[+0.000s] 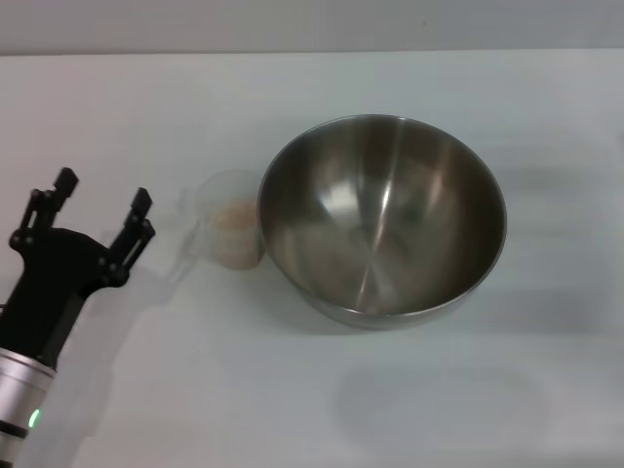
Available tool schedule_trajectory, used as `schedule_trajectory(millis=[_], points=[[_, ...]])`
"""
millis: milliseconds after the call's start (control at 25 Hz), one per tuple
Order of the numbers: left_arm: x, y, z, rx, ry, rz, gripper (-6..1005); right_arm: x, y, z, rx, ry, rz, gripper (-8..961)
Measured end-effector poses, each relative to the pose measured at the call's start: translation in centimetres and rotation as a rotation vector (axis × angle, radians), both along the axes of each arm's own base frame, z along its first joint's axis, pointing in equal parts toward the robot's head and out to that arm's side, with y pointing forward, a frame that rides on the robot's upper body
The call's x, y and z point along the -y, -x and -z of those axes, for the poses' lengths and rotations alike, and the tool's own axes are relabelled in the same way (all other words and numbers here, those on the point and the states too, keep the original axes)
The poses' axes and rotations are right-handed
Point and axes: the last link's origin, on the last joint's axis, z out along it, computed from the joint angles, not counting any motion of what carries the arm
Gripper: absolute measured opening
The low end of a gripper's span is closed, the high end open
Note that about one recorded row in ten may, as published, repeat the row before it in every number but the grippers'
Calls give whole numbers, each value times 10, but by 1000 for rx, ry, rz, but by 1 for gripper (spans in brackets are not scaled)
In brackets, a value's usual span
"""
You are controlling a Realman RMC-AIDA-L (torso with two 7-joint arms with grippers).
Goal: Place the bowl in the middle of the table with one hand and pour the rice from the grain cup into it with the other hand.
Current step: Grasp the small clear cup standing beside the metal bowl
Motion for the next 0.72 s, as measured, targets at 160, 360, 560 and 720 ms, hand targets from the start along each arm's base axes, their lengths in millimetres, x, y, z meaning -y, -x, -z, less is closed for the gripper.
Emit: schedule_trajectory(millis=[160, 360, 560, 720], points=[[-1, 1, 8, -18, 45, -9, 747, -4, 0, 0, -1, 6, 6, 654], [-3, 3, 13, -35, 80, -29, 745, -4, 1, 0, -2, 5, 6, 654], [-8, 5, 19, -57, 116, -51, 744, -5, 2, 0, 0, 3, 4, 655], [-16, 8, 22, -79, 138, -76, 742, -7, 3, -1, 1, 3, -2, 655]])
